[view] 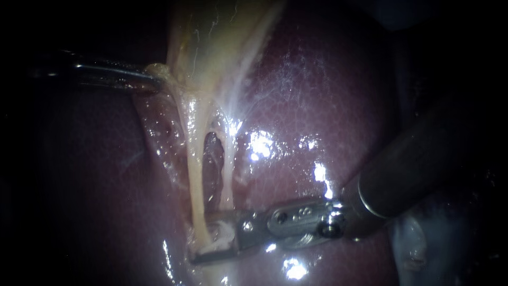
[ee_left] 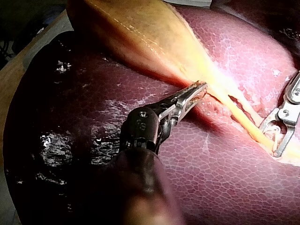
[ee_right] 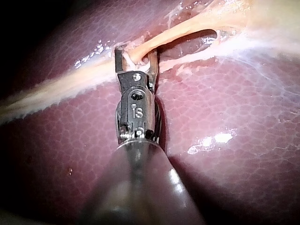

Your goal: Clipping first clip left tube

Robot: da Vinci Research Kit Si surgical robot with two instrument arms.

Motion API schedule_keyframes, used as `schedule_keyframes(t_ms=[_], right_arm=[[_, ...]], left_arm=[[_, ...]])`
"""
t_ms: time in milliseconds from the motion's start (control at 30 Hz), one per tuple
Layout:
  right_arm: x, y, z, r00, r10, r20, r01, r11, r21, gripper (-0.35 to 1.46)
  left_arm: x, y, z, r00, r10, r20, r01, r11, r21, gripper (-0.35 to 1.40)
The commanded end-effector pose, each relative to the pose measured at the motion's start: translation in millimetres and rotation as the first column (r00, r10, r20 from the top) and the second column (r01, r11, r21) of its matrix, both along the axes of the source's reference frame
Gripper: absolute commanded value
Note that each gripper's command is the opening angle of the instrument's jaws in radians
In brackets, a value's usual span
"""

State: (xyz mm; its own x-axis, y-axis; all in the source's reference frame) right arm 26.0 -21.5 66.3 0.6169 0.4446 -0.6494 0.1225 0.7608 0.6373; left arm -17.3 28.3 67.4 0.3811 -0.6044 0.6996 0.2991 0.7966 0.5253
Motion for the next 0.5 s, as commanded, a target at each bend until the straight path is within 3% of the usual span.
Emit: schedule_keyframes(t_ms=[33, 267, 500], right_arm=[[0.0, 0.0, 0.0, 1.0, 0.0, 0.0, 0.0, 1.0, 0.0, 0.47], [-0.1, 0.8, -0.7, 0.9997, 0.017, -0.017, -0.016, 1.0, 0.009, 0.47], [-0.7, 4.1, -3.1, 0.9927, 0.093, -0.077, -0.087, 0.993, 0.074, 0.47]], left_arm=[[0.0, 0.0, 0.0, 1.0, 0.0, 0.0, 0.0, 1.0, 0.0, -0.35], [0.0, 0.0, 0.0, 1.0, 0.0, 0.0, 0.0, 1.0, 0.0, -0.35], [0.0, 0.0, 0.0, 1.0, 0.0, 0.0, 0.0, 1.0, 0.0, -0.35]])
